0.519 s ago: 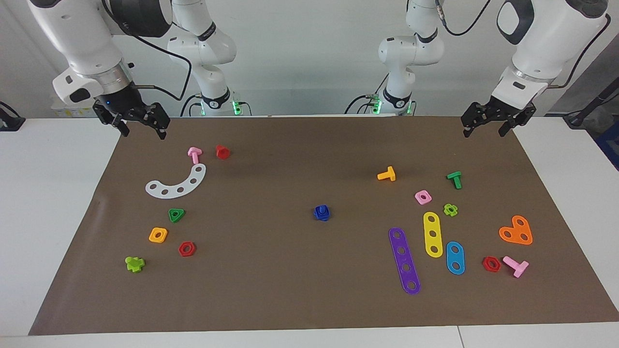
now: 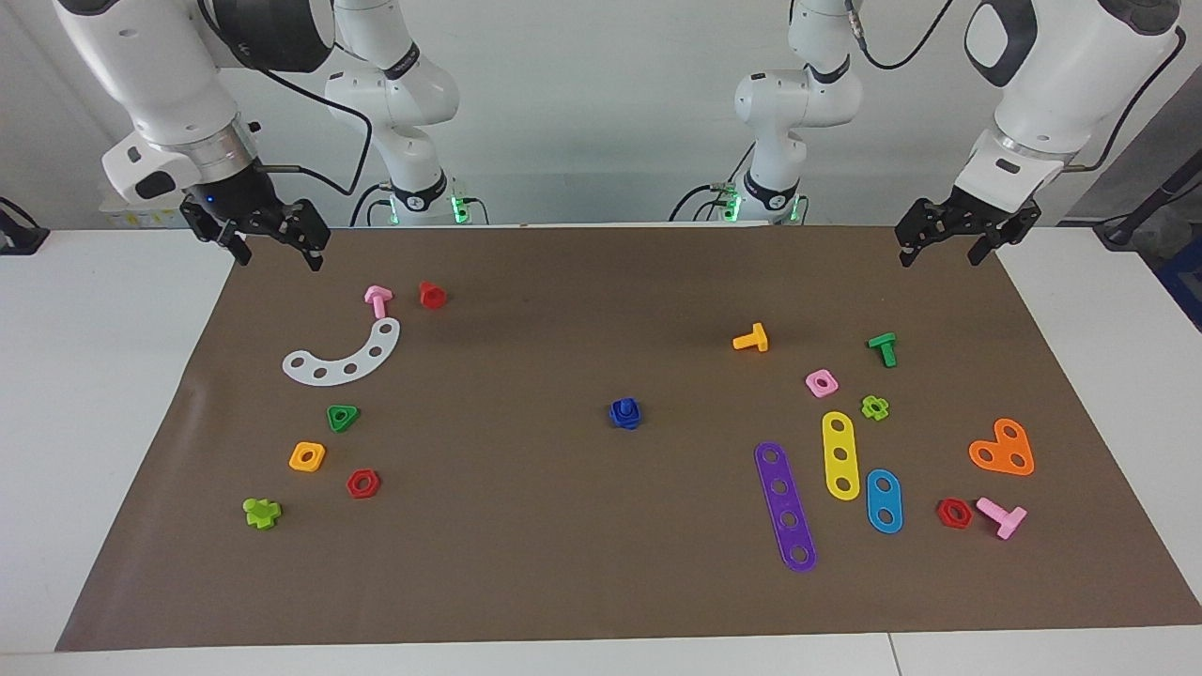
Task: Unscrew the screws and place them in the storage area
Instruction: 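Reach the left gripper toward the blue square nut at the centre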
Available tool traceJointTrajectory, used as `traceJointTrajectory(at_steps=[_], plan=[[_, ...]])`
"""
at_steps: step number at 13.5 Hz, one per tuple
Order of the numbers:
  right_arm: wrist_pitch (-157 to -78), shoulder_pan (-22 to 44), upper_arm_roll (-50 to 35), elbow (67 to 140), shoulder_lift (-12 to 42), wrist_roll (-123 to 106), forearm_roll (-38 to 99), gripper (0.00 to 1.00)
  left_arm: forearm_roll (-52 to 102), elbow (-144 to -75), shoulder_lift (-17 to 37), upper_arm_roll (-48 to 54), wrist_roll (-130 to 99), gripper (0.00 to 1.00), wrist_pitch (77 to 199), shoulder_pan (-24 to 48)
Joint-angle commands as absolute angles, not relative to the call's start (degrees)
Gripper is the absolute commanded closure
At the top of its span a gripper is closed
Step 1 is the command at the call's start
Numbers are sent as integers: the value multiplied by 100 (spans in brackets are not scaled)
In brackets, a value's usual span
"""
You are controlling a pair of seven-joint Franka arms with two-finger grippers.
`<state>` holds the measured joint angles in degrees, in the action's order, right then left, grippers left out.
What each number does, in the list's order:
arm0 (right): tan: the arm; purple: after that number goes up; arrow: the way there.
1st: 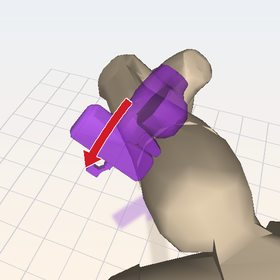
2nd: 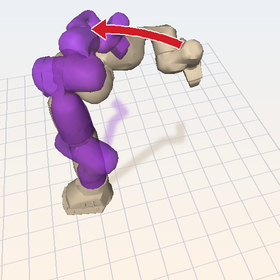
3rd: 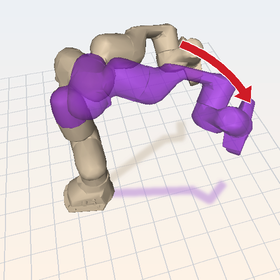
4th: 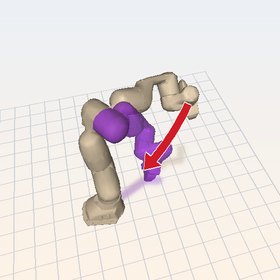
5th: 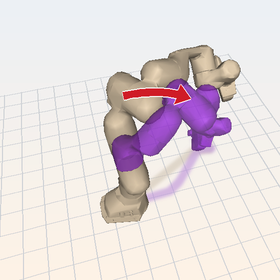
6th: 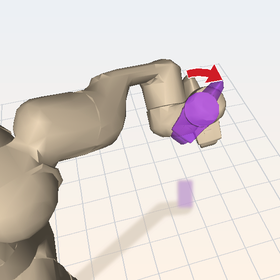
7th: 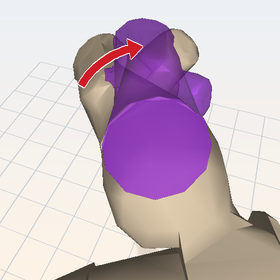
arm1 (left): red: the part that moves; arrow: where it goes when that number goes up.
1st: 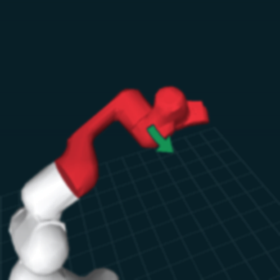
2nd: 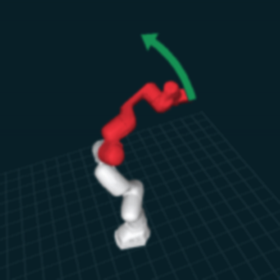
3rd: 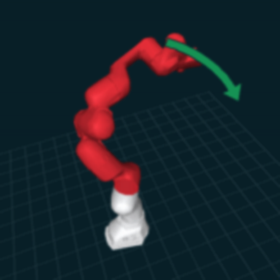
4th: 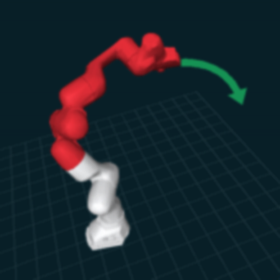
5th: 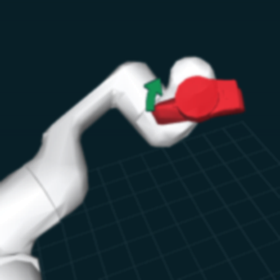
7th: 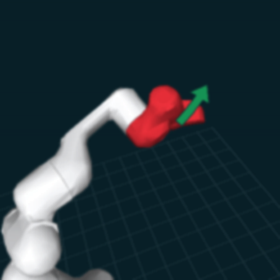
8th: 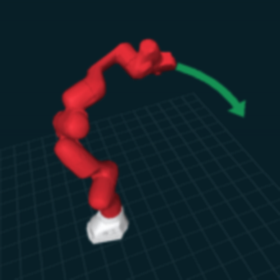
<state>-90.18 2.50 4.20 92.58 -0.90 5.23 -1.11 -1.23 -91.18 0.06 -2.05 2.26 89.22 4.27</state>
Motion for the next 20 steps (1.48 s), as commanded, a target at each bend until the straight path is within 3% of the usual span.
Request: traceJointTrajectory(at_steps=[1,7,10,16,20], plan=[[-9018,158,334,9369,-193,598,-70,0,-167,-9343,-167,-229,202,0,9053,457],[-9018,158,334,9369,-193,598,-70,0,-150,-9465,-211,-176,124,0,9184,702],[-9018,158,334,9369,-193,598,-70,0,-106,-9782,-255,-176,-524,0,9605,1176],[-9018,158,334,9369,-193,598,-70,0,9,-9668,728,-193,-2801,0,10685,2556],[-9018,158,334,9369,-193,598,-70,0,184,-9467,1465,-211,-3558,0,11645,3092]])
